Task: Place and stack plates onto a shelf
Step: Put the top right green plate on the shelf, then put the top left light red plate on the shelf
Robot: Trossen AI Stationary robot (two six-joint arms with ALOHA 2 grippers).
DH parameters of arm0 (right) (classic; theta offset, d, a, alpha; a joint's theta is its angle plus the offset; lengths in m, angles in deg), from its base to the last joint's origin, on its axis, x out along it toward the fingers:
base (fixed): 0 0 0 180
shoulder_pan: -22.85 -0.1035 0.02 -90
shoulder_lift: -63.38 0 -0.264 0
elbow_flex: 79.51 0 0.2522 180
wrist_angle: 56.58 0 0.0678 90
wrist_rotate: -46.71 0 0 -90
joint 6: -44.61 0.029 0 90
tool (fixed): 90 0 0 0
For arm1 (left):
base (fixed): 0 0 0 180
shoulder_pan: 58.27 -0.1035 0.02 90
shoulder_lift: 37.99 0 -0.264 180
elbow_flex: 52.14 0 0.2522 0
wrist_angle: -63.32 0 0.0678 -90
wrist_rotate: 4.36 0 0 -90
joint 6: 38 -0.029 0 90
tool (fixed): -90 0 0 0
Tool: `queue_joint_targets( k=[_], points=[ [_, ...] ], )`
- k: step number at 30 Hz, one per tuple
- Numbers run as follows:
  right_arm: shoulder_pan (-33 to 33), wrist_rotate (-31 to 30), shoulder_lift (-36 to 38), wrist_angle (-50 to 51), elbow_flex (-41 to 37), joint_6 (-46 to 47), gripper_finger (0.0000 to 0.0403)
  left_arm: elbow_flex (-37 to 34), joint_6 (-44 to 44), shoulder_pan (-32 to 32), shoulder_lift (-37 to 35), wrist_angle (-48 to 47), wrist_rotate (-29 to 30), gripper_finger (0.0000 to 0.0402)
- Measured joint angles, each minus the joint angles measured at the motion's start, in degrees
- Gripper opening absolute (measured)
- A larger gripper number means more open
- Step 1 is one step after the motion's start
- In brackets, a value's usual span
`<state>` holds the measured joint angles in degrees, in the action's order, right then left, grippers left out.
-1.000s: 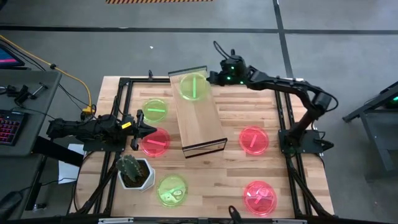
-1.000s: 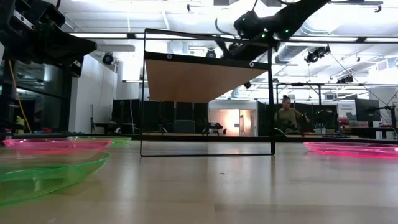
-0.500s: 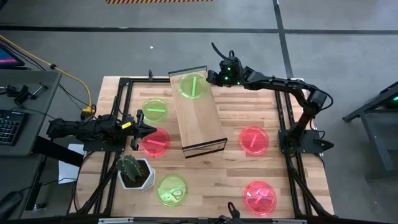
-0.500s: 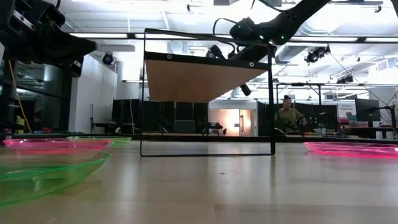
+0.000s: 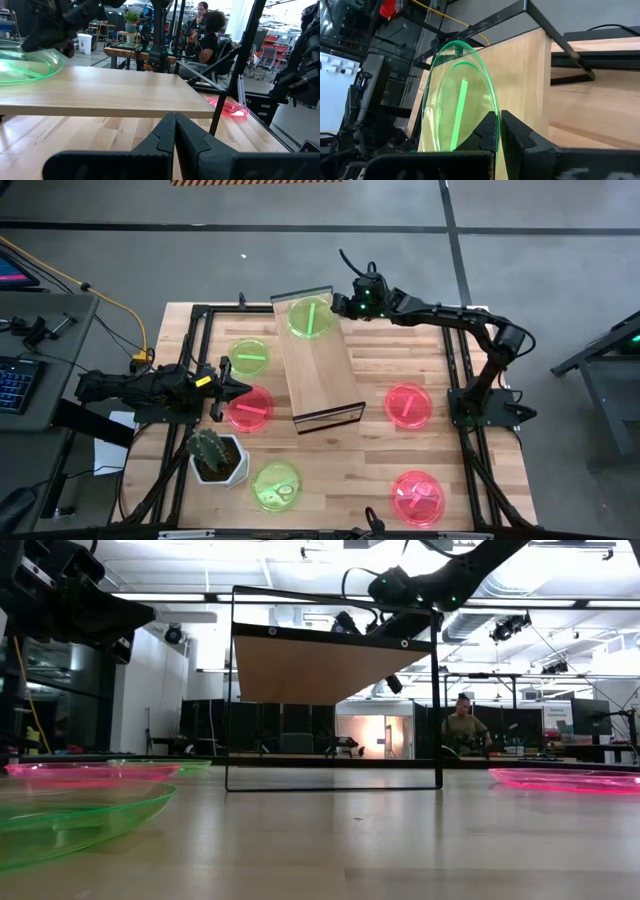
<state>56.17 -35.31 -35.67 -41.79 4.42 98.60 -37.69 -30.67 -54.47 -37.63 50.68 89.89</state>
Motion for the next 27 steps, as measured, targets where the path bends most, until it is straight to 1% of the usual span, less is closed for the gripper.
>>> queue_joint_targets(
  k=[13,16,23,27],
  points=[
    [-0.5,0.7,0.0,-1.3,0.0,-1.1,0.0004,0.0,0.0,0.0,0.0,0.0,0.0,0.0001],
    [-0.7,0.7,0.0,-1.8,0.0,-1.1,0.0026,0.0,0.0,0.0,0.0,0.0,0.0,0.0001],
    [-0.7,-0.1,0.0,-1.6,-0.1,-2.3,0.0104,0.0,0.0,0.0,0.0,0.0,0.0,0.0001],
    [-0.6,1.4,0.0,-4.0,-0.1,-2.4,0.0129,0.0,0.0,0.0,0.0,0.0,0.0,0.0001]
  ],
)
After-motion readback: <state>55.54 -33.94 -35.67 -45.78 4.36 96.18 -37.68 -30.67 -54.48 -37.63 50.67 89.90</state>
